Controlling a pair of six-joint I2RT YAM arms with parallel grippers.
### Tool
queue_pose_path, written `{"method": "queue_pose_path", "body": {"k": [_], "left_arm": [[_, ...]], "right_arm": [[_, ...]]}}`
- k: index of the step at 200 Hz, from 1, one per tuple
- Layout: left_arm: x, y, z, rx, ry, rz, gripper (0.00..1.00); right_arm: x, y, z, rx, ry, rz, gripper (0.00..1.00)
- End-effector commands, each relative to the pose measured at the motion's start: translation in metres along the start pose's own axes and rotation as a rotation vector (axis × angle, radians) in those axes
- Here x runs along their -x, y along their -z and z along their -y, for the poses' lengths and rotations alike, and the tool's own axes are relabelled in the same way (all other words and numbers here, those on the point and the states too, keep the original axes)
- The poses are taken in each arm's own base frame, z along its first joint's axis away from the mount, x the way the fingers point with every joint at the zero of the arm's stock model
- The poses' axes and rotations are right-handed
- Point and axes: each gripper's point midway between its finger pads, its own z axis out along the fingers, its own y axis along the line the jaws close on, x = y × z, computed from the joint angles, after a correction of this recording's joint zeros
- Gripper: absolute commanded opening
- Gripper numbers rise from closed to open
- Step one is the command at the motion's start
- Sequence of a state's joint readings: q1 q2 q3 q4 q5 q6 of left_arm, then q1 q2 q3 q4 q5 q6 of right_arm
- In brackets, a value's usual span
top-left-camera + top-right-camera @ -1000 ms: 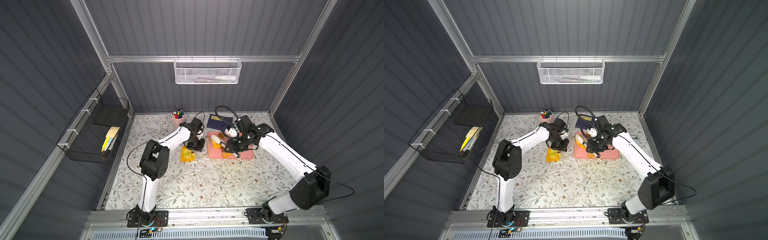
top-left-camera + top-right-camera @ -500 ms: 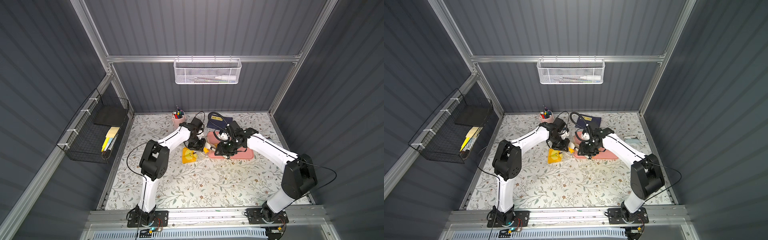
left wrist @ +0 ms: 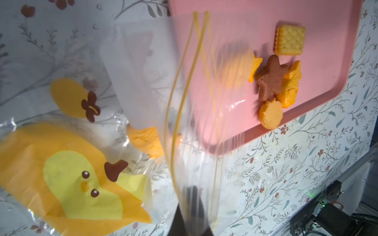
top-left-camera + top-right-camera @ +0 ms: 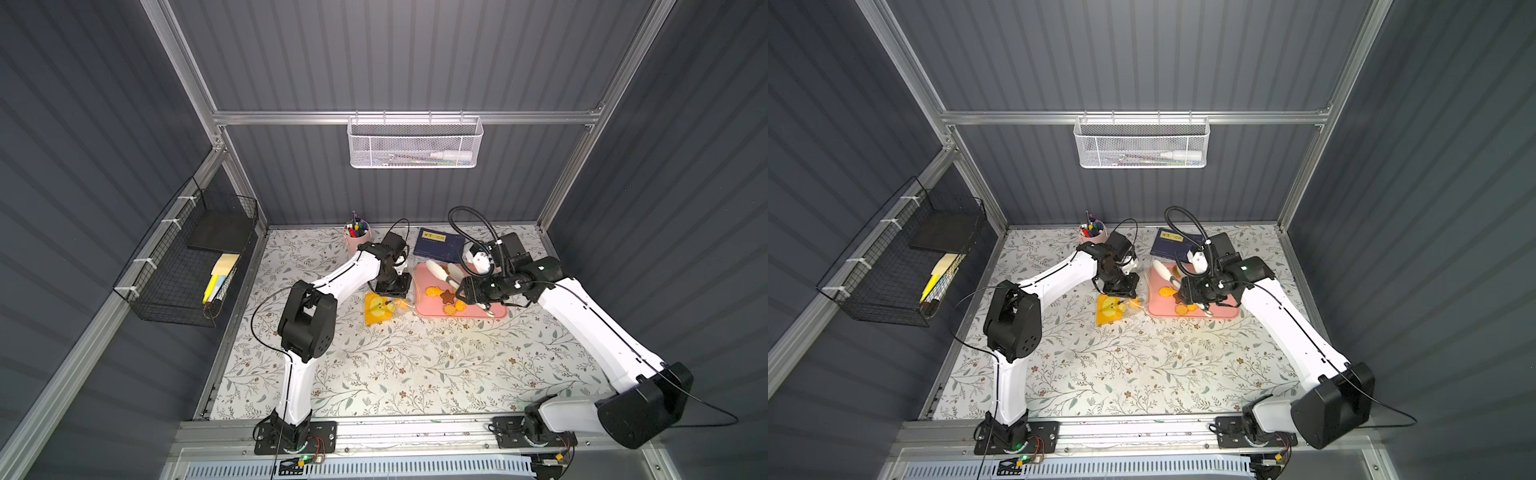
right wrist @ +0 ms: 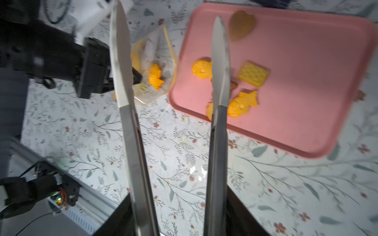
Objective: Put the cookies into a resealable bag to prevent moisture
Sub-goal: Pick up the cookie from the tray.
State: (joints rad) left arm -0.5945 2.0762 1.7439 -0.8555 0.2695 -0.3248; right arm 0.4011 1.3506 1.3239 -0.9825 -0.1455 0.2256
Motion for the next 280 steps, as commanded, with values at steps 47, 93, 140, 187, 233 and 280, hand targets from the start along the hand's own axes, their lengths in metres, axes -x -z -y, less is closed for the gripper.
{"method": "queue_pose_path", "body": {"k": [47,93,140,187,233,280], "left_arm": [[-0.001,-0.001,-0.007,0.028,0.014,-0.013,0.0],[-0.001,-0.003,-0.006,0.021,0.011,-0.011,0.0],[0.0,-0.006,-0.007,0.02,0.009,-0.008,0.0],[-0.001,-0.005,-0.007,0.019,0.005,-0.011,0.0],[-0.005,-0.005,-0.008,0.024,0.008,-0.018,0.0],[-0.002,-0.008,-0.009,0.026,0.006,-0.022,0.0]], "right_arm": [[-0.047,-0.041,0.06,-0.323,-0.001,-0.27,0.6],[-0.056,-0.053,0.078,-0.421,0.064,-0.399,0.6],[-0.059,-0.037,0.097,-0.511,0.068,-0.413,0.6],[-0.049,-0.048,0.075,-0.371,0.056,-0.355,0.61],[-0.06,-0.072,0.076,-0.361,0.046,-0.434,0.55],[-0.045,-0.055,0.064,-0.323,0.038,-0.355,0.36]]}}
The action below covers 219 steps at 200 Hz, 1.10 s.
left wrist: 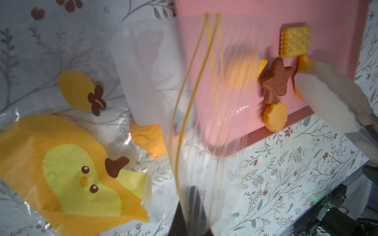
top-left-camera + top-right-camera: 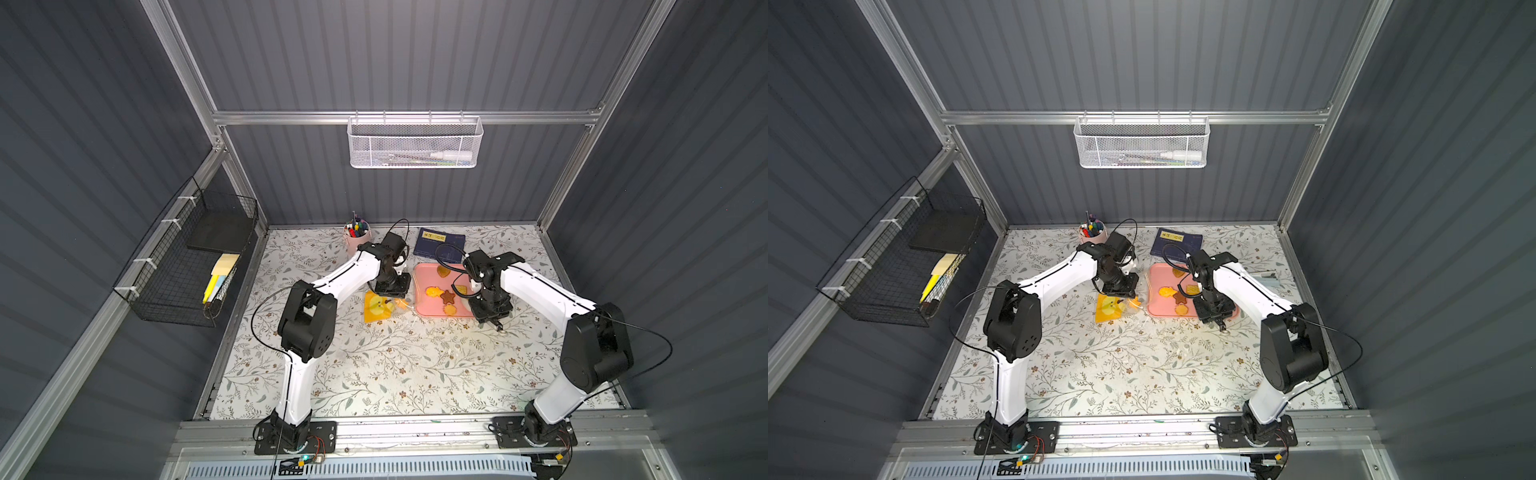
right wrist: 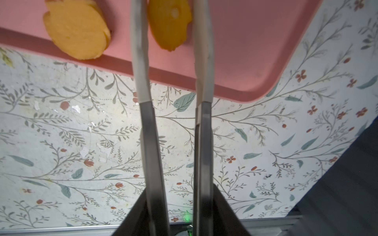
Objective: Put the cookies into a resealable bag to prevent moisture
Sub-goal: Pick up the cookie from the tray, then place the cookie in the ziploc bag.
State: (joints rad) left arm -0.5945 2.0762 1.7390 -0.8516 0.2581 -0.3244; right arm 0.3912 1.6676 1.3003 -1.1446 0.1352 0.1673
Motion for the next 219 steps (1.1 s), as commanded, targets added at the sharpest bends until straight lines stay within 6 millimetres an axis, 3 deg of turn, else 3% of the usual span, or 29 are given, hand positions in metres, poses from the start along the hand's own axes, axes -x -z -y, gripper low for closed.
{"method": "queue_pose_path", "body": {"k": [1,51,97,159,186,219], "left_arm": [[-0.002,-0.007,-0.006,0.014,0.005,-0.024,0.0],[0.001,-0.005,-0.001,-0.008,0.0,-0.005,0.0],[0.001,-0.003,0.003,-0.023,-0.007,-0.01,0.0],[0.003,0.002,0.012,-0.065,-0.011,-0.003,0.0],[-0.001,0.004,0.017,-0.097,-0.01,-0.015,0.0],[-0.001,0.009,0.018,-0.1,-0.01,-0.006,0.0]], "right_arm": [[0.007,0.028,-0.005,0.049,-0.012,0.087,0.36],[0.019,0.082,-0.015,0.148,0.004,0.214,0.33],[0.032,0.12,-0.073,0.375,0.05,0.309,0.35],[0.048,0.093,-0.126,0.53,0.021,0.279,0.35],[0.056,0.076,-0.128,0.507,-0.004,0.241,0.36],[0.062,0.078,-0.128,0.503,-0.014,0.269,0.49]]}}
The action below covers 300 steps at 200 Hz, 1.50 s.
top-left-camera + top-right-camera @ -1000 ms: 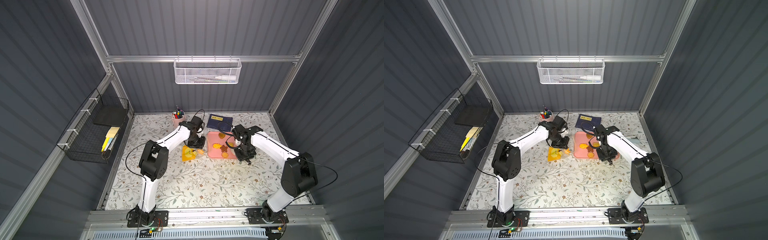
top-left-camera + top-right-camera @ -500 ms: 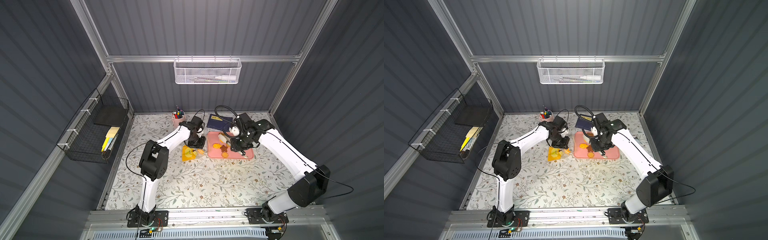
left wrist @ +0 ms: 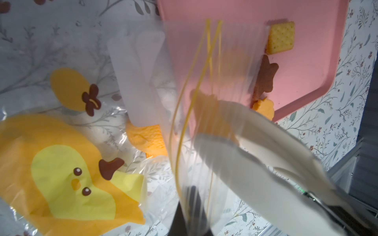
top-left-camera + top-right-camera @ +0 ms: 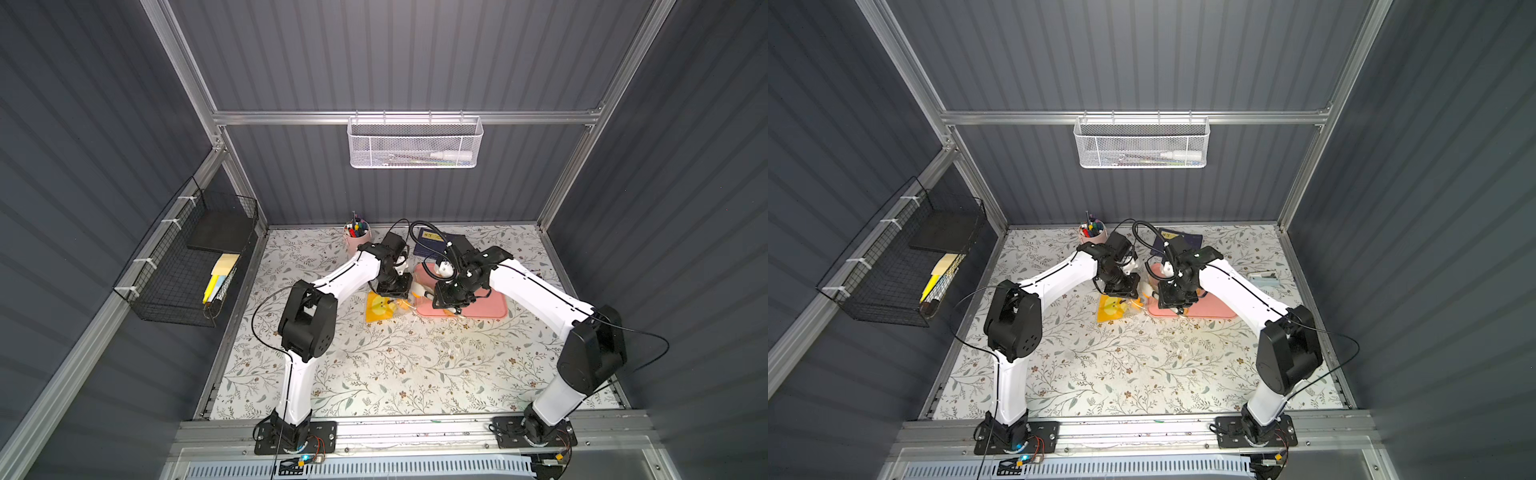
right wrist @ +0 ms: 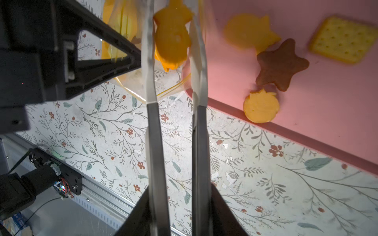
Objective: Put the cookies into a resealable bag to prevent moisture
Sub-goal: Place the cookie in the ziploc bag, then pick up the cookie from the tray.
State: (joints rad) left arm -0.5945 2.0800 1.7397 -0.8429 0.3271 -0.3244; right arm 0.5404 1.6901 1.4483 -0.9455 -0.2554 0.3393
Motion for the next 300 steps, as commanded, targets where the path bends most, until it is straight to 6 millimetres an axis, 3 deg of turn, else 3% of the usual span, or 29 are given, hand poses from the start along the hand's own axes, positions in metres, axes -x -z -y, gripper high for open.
{"method": "queue_pose_path", "body": {"k": [1,48,87,106,133,186,229,263,300], "left_arm": [[0.001,0.01,0.007,-0.033,-0.008,0.011,0.0],[0.003,0.004,-0.004,0.022,0.003,0.008,0.0],[0.002,0.001,-0.009,0.041,0.008,0.004,0.0],[0.002,0.002,-0.009,0.043,0.01,0.006,0.0],[0.002,0.003,-0.009,0.044,0.008,0.007,0.0],[-0.001,0.003,-0.013,0.063,0.005,0.0,0.0],[-0.001,0.0,-0.013,0.059,0.005,-0.007,0.0],[0.0,-0.002,-0.012,0.05,0.005,-0.007,0.0],[-0.002,-0.002,-0.012,0.052,0.007,-0.009,0.0]], "right_arm": [[0.012,0.01,-0.009,0.031,-0.002,0.067,0.5],[0.009,0.052,-0.005,0.053,0.042,0.158,0.53],[-0.004,0.077,0.065,-0.163,-0.025,0.178,0.54],[-0.01,0.07,0.097,-0.314,-0.029,0.118,0.54],[-0.006,0.052,0.123,-0.443,-0.03,0.044,0.54],[0.006,0.022,0.143,-0.525,-0.015,-0.052,0.53],[-0.007,0.027,0.161,-0.637,0.006,-0.118,0.53],[-0.005,0.038,0.15,-0.587,-0.003,-0.062,0.58],[0.002,0.032,0.141,-0.53,0.009,-0.046,0.62]]}}
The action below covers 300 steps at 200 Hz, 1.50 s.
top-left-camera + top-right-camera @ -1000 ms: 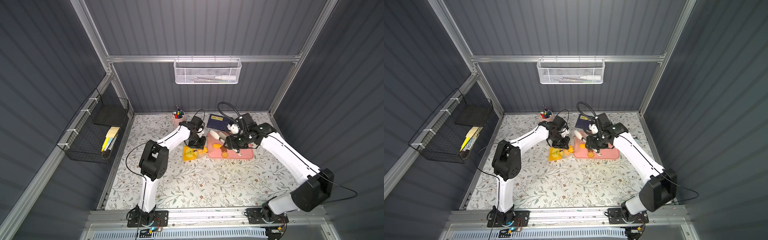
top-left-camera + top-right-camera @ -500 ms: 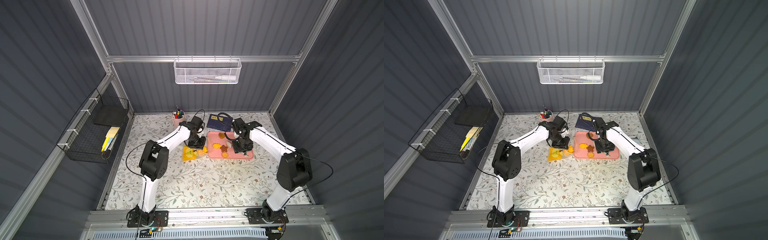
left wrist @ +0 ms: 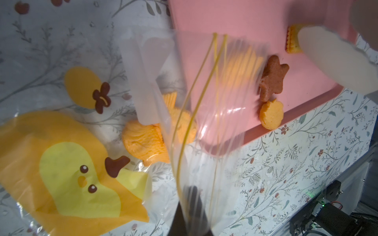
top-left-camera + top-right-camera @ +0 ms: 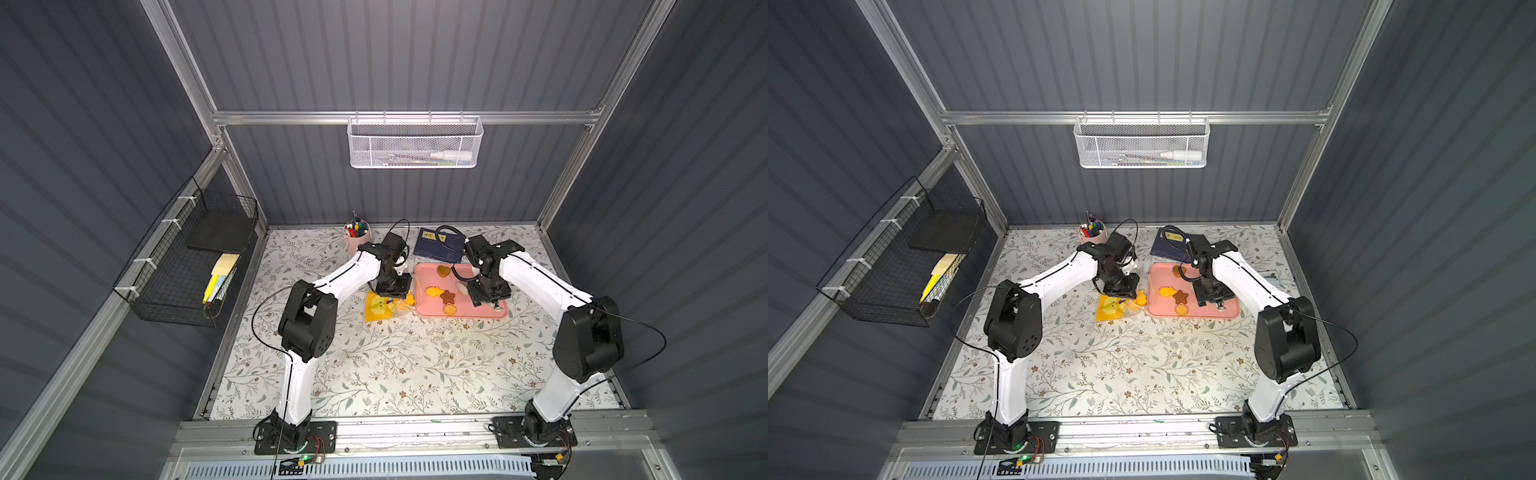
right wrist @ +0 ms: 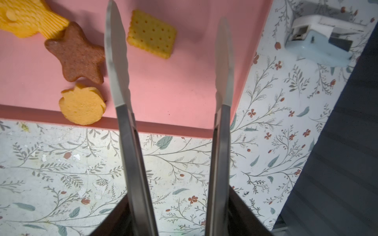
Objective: Put the cookies into a resealable bag to prevent moisture
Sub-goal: Pick up the cookie from the tray.
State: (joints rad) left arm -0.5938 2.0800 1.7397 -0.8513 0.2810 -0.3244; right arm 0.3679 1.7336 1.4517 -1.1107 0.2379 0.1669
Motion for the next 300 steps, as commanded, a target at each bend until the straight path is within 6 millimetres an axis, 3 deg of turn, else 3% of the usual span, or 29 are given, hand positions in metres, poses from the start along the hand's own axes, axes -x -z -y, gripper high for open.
{"method": "queue_pose_path", "body": {"k": [1,84,133,180,214,250,281,300], "left_arm": [[-0.003,-0.002,-0.004,0.006,0.003,-0.016,0.0],[-0.003,-0.004,-0.004,0.005,0.002,-0.02,0.0],[-0.004,-0.006,-0.005,0.005,-0.001,-0.03,0.0],[-0.004,-0.009,-0.003,-0.009,0.004,-0.03,0.0],[-0.001,-0.011,0.0,-0.028,0.002,-0.032,0.0],[0.002,-0.011,0.003,-0.033,-0.003,-0.029,0.0],[0.004,-0.007,0.005,-0.034,-0.008,-0.025,0.0],[0.005,-0.004,0.006,-0.035,-0.009,-0.021,0.0]], "right_arm": [[0.006,0.006,-0.004,0.027,0.009,0.024,0.62],[-0.007,-0.02,-0.014,0.041,0.013,-0.096,0.55],[-0.002,0.005,-0.011,0.068,-0.01,-0.019,0.44],[-0.002,0.039,-0.013,0.139,-0.023,0.062,0.42],[-0.002,0.063,-0.031,0.264,-0.007,0.114,0.43],[0.001,0.084,-0.073,0.418,0.029,0.146,0.44],[0.008,0.087,-0.108,0.527,0.023,0.164,0.44],[0.009,0.079,-0.121,0.54,0.026,0.143,0.43]]}}
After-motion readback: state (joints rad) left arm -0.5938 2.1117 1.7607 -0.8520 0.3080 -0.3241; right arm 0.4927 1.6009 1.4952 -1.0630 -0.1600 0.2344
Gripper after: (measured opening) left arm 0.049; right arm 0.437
